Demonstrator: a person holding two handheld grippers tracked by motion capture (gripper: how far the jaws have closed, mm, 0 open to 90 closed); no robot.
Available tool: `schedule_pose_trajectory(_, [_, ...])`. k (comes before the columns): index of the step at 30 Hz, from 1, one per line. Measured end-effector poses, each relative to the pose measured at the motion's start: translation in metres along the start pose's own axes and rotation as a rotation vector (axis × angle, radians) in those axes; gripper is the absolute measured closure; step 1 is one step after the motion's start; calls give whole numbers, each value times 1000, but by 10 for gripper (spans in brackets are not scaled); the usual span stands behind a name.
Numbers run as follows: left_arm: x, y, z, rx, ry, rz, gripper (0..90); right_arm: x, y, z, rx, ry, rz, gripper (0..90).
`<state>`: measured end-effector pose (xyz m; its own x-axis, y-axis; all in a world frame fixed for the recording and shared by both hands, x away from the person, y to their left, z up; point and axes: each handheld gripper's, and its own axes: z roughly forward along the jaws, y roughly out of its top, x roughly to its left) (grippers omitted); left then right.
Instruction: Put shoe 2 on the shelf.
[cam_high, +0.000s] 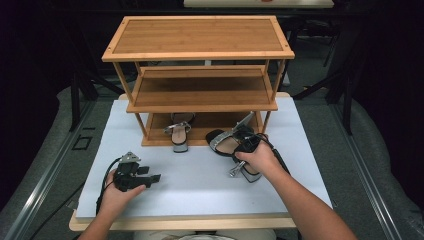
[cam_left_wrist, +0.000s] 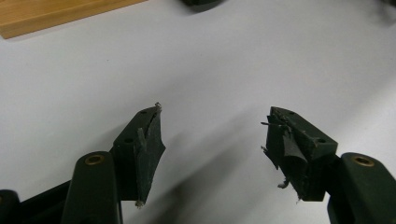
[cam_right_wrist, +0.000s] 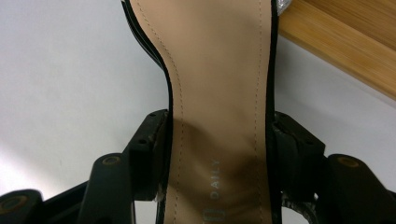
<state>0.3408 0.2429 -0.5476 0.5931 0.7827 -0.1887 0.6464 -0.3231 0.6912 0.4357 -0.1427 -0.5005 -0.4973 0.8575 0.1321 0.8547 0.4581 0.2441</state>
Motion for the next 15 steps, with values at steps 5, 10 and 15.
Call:
schedule_pose_trajectory(5, [0, 0, 0, 0, 0, 1, 359, 6, 2, 7, -14, -37, 17, 410])
schedule_pose_trajectory(10, [0, 0, 0, -2, 1, 0, 359, 13, -1, -2, -42, -79, -38, 349])
schedule_pose_trajectory(15, [0, -1, 1, 0, 3, -6, 358, 16, -15, -31, -142, -48, -77, 346])
